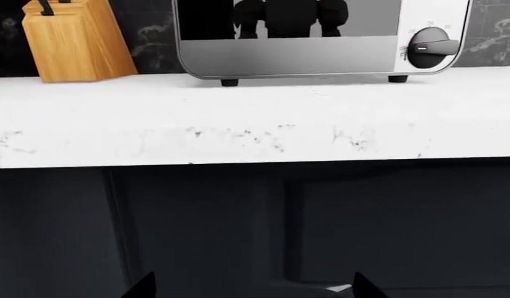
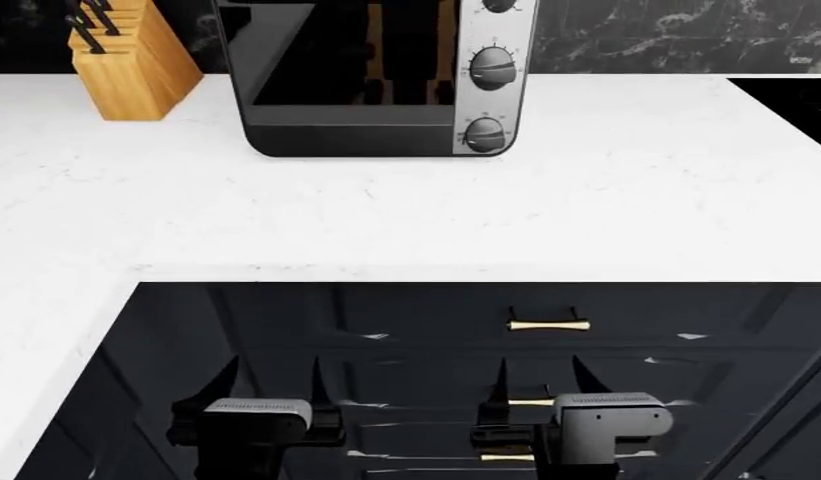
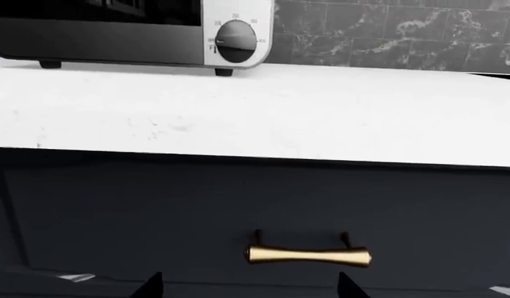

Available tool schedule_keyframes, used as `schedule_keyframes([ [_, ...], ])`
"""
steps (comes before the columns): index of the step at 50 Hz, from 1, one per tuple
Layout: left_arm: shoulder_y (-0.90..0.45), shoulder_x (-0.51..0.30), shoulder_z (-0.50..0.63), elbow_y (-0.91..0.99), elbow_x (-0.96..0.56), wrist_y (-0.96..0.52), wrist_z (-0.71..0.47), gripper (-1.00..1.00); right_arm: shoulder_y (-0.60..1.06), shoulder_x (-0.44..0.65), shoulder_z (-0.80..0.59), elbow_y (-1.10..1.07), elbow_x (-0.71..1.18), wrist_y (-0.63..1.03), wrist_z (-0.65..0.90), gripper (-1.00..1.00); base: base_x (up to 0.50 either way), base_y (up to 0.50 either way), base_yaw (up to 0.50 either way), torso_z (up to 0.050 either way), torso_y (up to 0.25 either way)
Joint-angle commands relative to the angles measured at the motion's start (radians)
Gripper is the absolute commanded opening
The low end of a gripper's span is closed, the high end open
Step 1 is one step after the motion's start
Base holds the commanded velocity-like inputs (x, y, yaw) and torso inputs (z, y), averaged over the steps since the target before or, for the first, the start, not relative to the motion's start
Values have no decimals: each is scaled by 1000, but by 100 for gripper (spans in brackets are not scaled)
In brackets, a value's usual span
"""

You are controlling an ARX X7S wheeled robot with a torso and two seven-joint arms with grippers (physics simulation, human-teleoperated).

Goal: Turn on the toaster oven by setting the timer.

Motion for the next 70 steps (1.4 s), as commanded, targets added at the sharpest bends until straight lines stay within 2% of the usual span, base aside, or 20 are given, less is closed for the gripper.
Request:
schedule_keyframes([
  [1,5,-7,5,27,-22,-19,-9,100,-10,13,-9,-47,10,28,14,100,0,0,0,50,0],
  [7,42,-27,9,153,-18,-50,-26,100,-45,36,-7,-204,13,109,32,100,0,0,0,4,0],
  [11,71,-48,3,311,-23,-137,-47,100,-62,50,-7,-353,27,198,42,100,0,0,0,0,0],
  [24,80,-97,-47,620,-156,-268,-56,100,-41,81,-77,-776,-30,482,90,100,0,0,0,0,0],
  [28,88,-110,-69,694,-189,-294,-73,100,-46,89,-90,-854,-43,523,99,100,0,0,0,0,0],
  [42,156,-144,-107,829,-186,-234,-97,100,-52,104,-150,-1010,-85,578,125,100,0,0,0,0,0],
  [58,161,-159,-111,863,-217,-220,-98,100,-51,105,-180,-997,-95,555,142,100,0,0,0,0,0],
  [70,166,-175,-90,878,-176,-203,-104,100,-52,106,-176,-1018,-85,561,149,100,154,0,0,0,0],
])
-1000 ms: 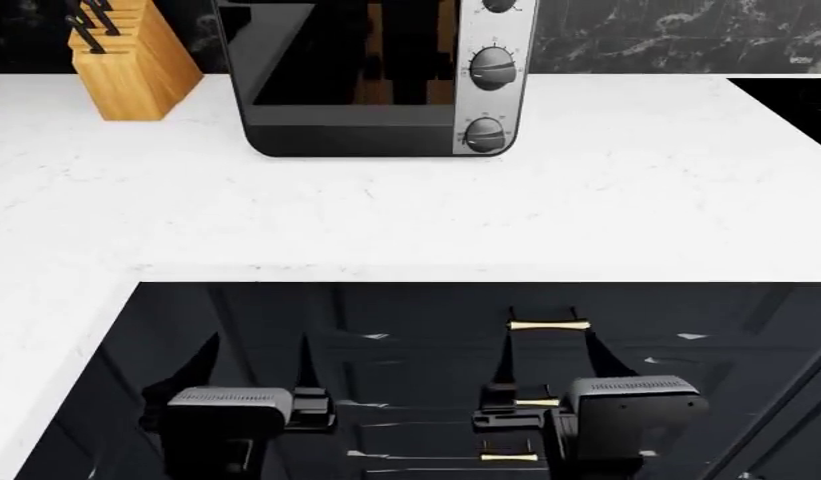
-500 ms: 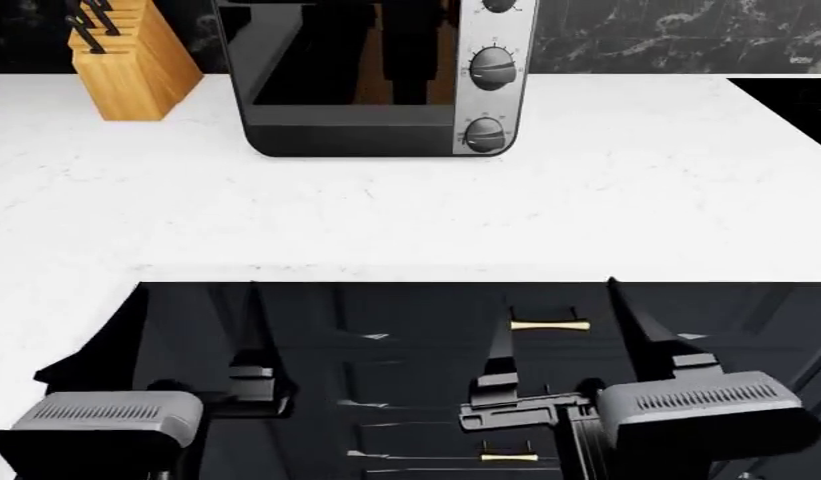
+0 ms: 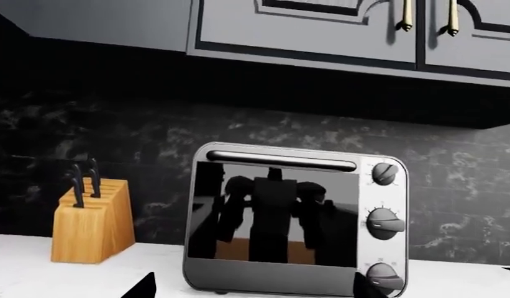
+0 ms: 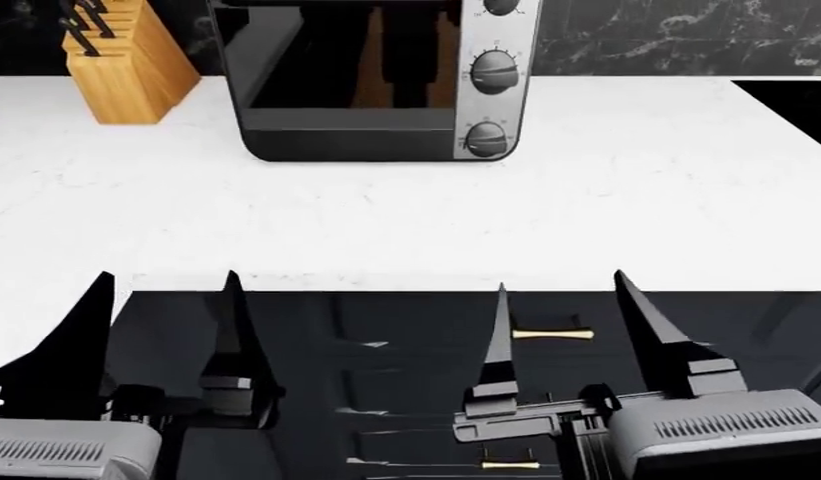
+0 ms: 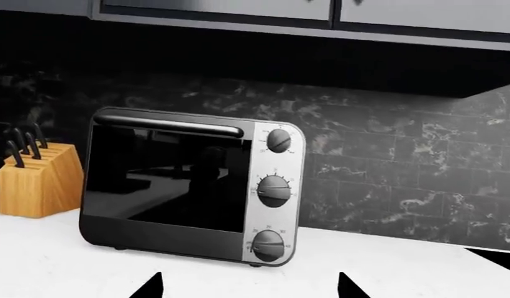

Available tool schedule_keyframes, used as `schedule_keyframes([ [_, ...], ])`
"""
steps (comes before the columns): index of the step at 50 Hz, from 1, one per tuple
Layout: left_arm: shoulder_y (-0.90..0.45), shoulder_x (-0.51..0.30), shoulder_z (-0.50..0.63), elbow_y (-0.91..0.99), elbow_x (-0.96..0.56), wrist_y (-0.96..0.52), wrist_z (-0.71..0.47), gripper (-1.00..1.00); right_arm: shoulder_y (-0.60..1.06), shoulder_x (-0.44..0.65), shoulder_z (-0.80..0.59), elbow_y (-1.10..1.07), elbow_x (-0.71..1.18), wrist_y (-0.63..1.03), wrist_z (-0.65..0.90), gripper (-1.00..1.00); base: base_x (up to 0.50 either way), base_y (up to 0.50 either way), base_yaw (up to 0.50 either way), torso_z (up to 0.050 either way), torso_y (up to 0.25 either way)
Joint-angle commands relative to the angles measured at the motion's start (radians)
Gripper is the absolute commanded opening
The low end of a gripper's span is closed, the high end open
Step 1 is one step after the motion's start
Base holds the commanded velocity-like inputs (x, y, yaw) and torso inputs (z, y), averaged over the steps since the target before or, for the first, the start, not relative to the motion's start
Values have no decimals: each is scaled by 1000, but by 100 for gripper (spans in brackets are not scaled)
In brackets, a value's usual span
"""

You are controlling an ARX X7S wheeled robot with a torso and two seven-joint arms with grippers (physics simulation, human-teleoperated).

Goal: Turn on the toaster oven by setting the timer.

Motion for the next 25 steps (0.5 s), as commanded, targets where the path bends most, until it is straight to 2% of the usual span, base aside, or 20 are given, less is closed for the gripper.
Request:
schedule_keyframes([
  [1,4,-16,13,21,19,8,-6,100,1,1,-3,-22,6,8,9,100,500,0,0,0,0],
  [25,22,-31,24,31,25,41,-16,100,-24,19,-11,-45,10,-14,30,100,500,0,0,0,0],
])
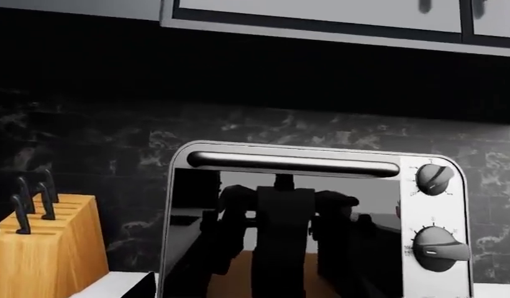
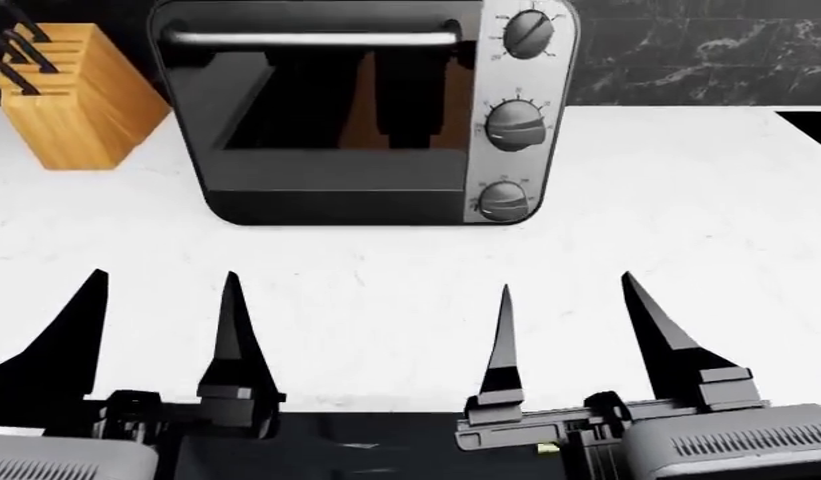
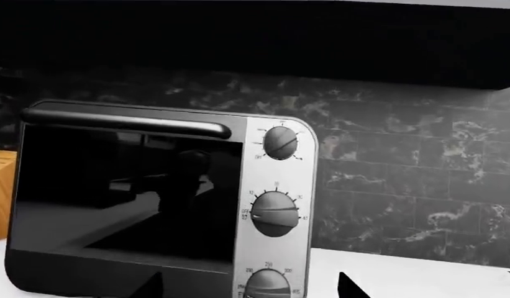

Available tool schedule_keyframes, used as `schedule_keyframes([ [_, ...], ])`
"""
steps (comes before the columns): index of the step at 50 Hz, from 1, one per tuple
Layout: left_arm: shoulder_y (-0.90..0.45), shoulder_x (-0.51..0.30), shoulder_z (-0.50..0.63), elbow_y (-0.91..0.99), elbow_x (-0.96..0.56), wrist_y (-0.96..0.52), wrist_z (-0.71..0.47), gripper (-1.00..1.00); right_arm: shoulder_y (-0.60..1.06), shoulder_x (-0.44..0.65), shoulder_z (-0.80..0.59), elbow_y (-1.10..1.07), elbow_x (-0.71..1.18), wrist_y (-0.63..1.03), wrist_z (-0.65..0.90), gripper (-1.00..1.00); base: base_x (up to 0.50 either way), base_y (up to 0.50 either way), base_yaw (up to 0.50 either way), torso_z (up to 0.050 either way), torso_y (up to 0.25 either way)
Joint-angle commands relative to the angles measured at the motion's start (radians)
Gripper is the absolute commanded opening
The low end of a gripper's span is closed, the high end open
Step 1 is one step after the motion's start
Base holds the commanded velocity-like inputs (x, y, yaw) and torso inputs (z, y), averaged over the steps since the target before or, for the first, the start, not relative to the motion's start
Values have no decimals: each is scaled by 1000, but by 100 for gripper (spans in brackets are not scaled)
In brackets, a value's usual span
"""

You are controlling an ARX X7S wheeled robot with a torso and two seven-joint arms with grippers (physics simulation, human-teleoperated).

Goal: Turn on the toaster oven by setting the timer.

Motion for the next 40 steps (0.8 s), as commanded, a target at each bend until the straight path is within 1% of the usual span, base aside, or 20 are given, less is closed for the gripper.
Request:
schedule_keyframes([
  [1,10,-8,5,6,1,15,-4,100,-7,8,-5,-13,1,-5,11,100,500,0,0,0,0],
  [15,19,-15,8,12,4,28,-11,100,-14,18,-19,-17,2,-18,23,100,481,0,0,0,1],
  [21,22,-18,10,8,5,37,-10,100,-8,22,-13,-15,21,-20,25,100,43,0,0,0,0],
  [23,22,-19,10,7,3,37,-11,100,4,15,7,-17,52,13,30,100,0,0,0,0,0],
  [25,25,-21,8,11,-2,39,-11,100,8,4,56,-17,121,29,33,100,0,0,0,0,0],
  [26,26,-22,7,11,-5,41,-11,100,10,13,68,-18,153,26,40,100,0,0,0,0,0],
  [27,25,-21,7,5,-5,43,-10,100,19,52,64,-19,190,13,76,100,0,0,0,0,0],
  [28,24,-21,8,0,-4,46,-10,100,42,104,37,-19,213,20,148,100,0,0,0,0,0],
  [29,23,-20,10,-10,0,52,-9,100,89,179,16,-19,306,43,256,100,0,0,0,0,0],
  [30,23,-20,10,-14,0,53,-9,100,137,260,-22,-19,393,22,359,100,0,0,0,0,0],
  [31,22,-22,7,-16,-4,53,-9,100,220,365,-84,-19,486,25,509,100,0,0,0,0,0],
  [32,21,-23,5,-15,-8,50,-10,100,312,453,-166,-19,579,30,656,100,0,0,0,0,0],
  [33,21,-24,1,-16,-15,51,-11,100,409,532,-252,-19,648,1,770,100,0,0,0,0,0],
  [34,22,-25,1,-17,-16,52,-11,100,493,587,-324,-19,727,-21,863,100,0,0,0,0,0],
  [35,21,-25,1,-23,-17,56,-9,100,625,650,-425,-19,800,-25,983,100,0,0,0,0,0],
  [36,25,-26,0,-24,-20,60,-8,100,775,711,-575,-19,879,-45,1048,100,0,0,0,0,0],
  [37,26,-27,-1,-24,-25,61,-6,100,914,745,-702,-19,918,-101,1094,100,0,0,0,0,0],
  [38,25,-29,-3,-26,-31,61,-6,100,1064,774,-847,-19,988,-102,1151,100,0,0,0,0,0],
  [39,26,-30,-6,-24,-36,62,-5,100,1209,785,-956,-19,1045,-128,1187,100,0,0,0,0,0],
  [40,28,-32,-8,-24,-38,65,-5,100,1338,796,-1056,-19,1101,-170,1139,100,0,0,0,0,0],
])
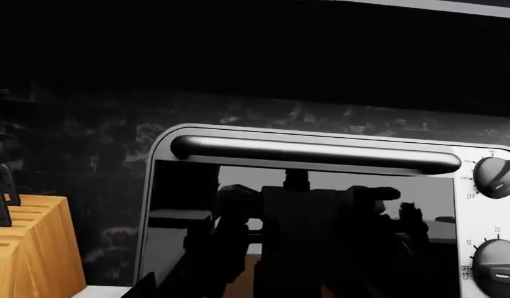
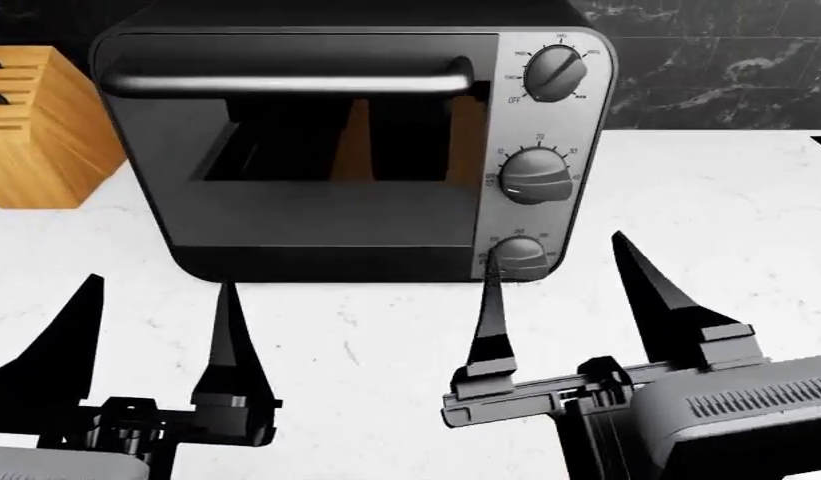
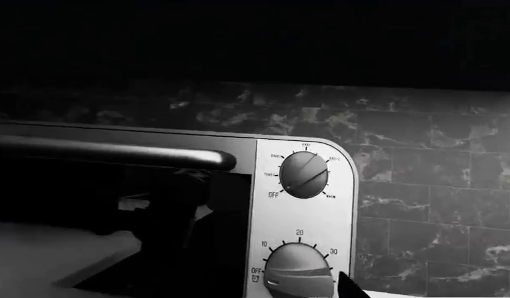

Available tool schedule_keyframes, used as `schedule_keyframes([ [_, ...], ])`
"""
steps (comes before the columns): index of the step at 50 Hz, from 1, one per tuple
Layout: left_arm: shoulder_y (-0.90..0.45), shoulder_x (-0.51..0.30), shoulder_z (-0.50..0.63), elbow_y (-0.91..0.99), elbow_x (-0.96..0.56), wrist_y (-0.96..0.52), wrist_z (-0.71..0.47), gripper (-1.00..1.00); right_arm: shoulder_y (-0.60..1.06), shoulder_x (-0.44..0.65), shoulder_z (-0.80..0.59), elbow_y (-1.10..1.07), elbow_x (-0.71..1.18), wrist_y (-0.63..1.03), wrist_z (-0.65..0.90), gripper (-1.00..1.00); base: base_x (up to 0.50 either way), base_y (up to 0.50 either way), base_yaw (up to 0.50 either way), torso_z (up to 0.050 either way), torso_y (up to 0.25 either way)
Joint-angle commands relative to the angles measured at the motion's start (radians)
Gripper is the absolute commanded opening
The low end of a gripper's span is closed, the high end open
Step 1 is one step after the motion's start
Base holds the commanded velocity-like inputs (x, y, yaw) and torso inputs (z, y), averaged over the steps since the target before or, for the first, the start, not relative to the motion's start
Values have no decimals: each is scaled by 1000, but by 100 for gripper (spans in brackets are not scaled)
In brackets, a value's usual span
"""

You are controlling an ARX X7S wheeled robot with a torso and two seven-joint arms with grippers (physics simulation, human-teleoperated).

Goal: Turn on the toaster oven by setting the timer.

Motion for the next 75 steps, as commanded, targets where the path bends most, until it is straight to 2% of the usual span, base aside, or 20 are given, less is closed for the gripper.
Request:
schedule_keyframes([
  [1,6,-10,-12,-15,-27,18,5,100,969,384,-822,-2,584,-172,507,100,0,0,0,0,0],
  [3,6,-12,-14,-23,-31,21,7,100,1127,381,-958,-2,651,-186,549,100,0,0,0,0,0],
  [4,7,-14,-16,-22,-35,21,7,100,1173,380,-980,-1,700,-174,520,100,0,0,0,0,0],
  [5,8,-15,-17,-22,-36,21,7,100,1171,394,-975,4,725,-204,499,100,0,0,0,0,0],
  [6,10,-16,-18,-20,-37,22,6,100,1212,390,-974,23,759,-163,489,100,0,0,0,0,0],
  [9,17,-20,-21,-14,-38,28,7,100,1237,410,-966,57,739,-160,381,100,0,0,0,0,0],
  [11,17,-20,-21,-21,-35,34,9,100,1295,391,-969,94,833,-88,405,100,0,0,0,0,0],
  [13,12,-20,-23,-33,-42,38,11,100,1326,409,-950,123,903,-102,356,100,0,0,0,0,0],
  [17,15,-21,-24,-44,-46,49,15,100,1429,391,-944,181,1046,-2,334,100,0,0,0,0,0],
  [23,21,-24,-26,-57,-56,66,24,100,1504,332,-972,227,1186,121,294,100,0,0,0,0,0],
  [37,30,-28,-29,-70,-63,87,27,100,1613,260,-991,253,1287,273,268,100,0,0,0,0,0],
  [47,34,-29,-26,-73,-63,96,26,100,1608,164,-1004,270,1224,308,308,100,0,0,0,0,0],
  [52,32,-32,-27,-73,-67,96,25,100,1624,89,-1038,290,1199,377,339,100,0,0,0,0,0],
  [59,28,-34,-28,-77,-69,96,22,100,1694,-17,-1115,362,1287,504,423,100,0,0,0,0,0],
  [75,31,-45,-31,-72,-86,94,18,100,1717,-116,-1170,522,1344,601,341,100,0,0,0,0,0],
])
